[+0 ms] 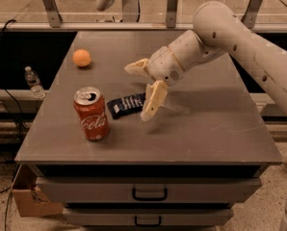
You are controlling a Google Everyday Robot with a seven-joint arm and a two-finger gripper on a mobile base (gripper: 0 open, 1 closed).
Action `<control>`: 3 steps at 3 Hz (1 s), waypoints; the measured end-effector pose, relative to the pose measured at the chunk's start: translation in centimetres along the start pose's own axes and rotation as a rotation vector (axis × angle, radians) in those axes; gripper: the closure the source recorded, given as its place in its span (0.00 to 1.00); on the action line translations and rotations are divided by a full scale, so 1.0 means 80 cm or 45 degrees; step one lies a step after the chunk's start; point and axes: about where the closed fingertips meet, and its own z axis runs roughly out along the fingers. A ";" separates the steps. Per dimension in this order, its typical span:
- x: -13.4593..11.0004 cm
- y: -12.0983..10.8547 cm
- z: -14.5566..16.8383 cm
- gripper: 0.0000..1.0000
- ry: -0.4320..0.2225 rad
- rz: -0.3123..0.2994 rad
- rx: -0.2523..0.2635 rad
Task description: Move rxbar blueberry near coke can
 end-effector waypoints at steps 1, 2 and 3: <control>0.003 0.012 -0.024 0.00 0.128 -0.003 -0.029; 0.014 0.035 -0.072 0.00 0.213 0.025 0.025; 0.034 0.065 -0.115 0.00 0.225 0.060 0.124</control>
Offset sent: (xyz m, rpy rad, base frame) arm -0.0316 -0.1365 0.0450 -0.2337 -0.0650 -0.1533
